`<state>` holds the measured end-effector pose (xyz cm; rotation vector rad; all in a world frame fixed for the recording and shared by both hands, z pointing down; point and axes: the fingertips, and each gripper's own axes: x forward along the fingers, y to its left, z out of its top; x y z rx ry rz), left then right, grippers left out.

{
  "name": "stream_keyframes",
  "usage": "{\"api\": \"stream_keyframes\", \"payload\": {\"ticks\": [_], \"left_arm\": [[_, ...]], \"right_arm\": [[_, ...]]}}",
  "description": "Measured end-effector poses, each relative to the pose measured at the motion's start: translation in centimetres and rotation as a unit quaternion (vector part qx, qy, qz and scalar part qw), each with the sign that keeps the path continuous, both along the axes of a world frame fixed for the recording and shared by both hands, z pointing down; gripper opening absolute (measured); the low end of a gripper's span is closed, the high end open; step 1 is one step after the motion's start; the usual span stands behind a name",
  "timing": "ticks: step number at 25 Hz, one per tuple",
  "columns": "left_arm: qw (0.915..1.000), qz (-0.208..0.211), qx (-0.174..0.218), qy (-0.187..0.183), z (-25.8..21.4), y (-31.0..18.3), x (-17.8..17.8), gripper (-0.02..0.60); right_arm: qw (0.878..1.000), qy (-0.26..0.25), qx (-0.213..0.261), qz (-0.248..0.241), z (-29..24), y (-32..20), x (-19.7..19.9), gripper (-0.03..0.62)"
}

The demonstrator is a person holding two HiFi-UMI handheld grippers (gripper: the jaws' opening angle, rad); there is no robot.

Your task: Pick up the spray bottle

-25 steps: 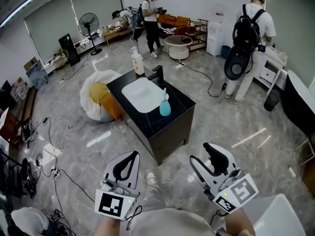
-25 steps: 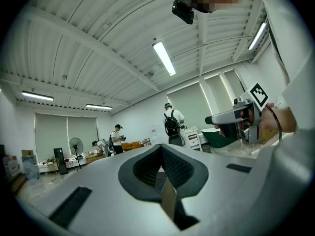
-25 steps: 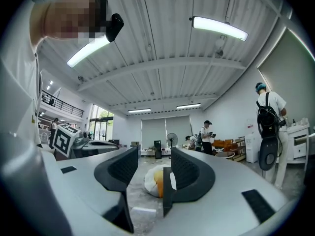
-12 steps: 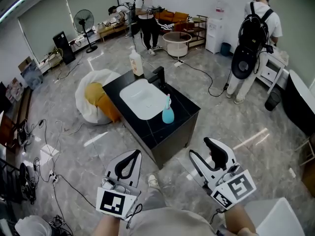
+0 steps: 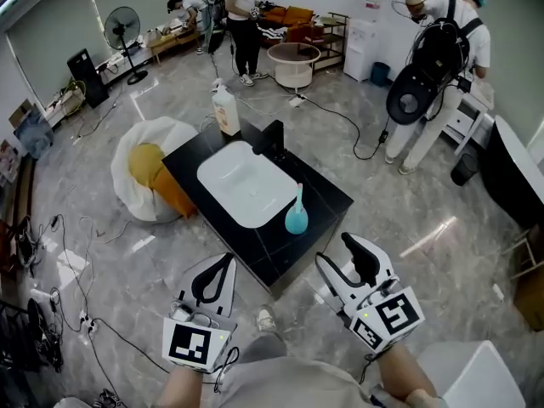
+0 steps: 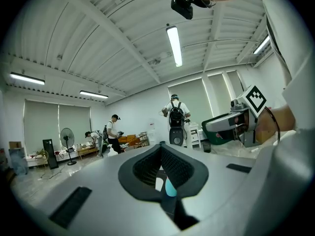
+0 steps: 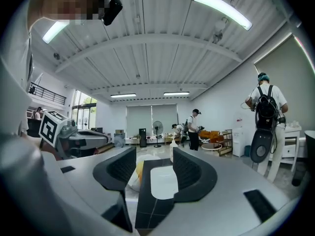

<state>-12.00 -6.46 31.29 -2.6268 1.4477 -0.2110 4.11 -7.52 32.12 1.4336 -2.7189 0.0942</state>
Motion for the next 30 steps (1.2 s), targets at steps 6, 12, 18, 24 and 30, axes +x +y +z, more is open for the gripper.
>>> {"api": "stream_keyframes", "payload": {"ticks": [6, 12, 18, 24, 30], "left_arm": [[0.9998, 0.007, -0.015, -0.006, 2.7, -8.6, -2.5, 0.017], [0.9984, 0.049, -0.026, -0.007, 4.7, -14.7, -2.3, 0.017], [0.9968, 0.071, -0.037, 0.006, 6.4, -17.9, -1.6, 0.017], [0.9942, 0.075, -0.077, -0.012, 10.7, -20.2, -1.3, 0.017], [0.9899, 0.078, -0.118, -0.002, 14.4, -22.1, -0.3, 0.017]], "right_arm": [[0.999, -0.001, -0.02, 0.044, 2.1, -7.4, -1.8, 0.259], [0.994, 0.02, -0.053, 0.097, 7.3, -13.4, -2.1, 0.259], [0.987, 0.016, -0.09, 0.131, 11.6, -16.2, -2.1, 0.267], [0.984, 0.017, -0.11, 0.137, 15.6, -18.4, -2.0, 0.268], [0.978, 0.019, -0.139, 0.157, 20.5, -20.0, -1.4, 0.273]]}}
